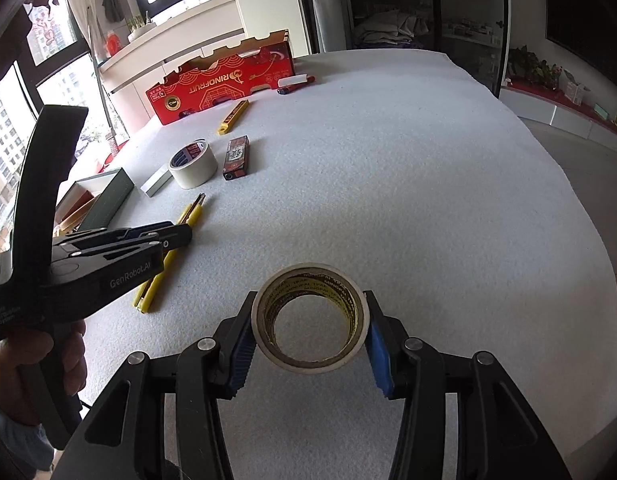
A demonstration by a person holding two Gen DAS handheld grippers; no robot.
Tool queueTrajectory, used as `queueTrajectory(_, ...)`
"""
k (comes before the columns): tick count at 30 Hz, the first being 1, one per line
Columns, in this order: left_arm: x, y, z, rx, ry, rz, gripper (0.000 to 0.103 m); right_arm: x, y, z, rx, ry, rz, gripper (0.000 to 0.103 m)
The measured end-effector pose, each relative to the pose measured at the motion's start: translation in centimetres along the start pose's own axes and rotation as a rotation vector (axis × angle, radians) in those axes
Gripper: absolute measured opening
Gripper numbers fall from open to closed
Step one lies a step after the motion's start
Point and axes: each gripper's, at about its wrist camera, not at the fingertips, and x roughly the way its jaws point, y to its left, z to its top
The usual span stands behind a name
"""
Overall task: Organize rigid objects
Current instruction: 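Lift the box cutter with left tool while right tool carries the tape roll toward the tray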
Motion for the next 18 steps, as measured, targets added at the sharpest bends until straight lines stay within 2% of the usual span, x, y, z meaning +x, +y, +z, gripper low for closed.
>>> queueTrajectory(10,-5.3,1.8,-3.2,-0.123,-0.087,-0.057,0.017,-1.2,1.2,-1.0,-0.002,0.005,0.014,0.05)
queueTrajectory(18,-8.2,2.3,-5.3,-0.146,-0.148,-0.015,0.017,-1.9,2.6,-1.2,-0.018,0.004,0.015,0.05)
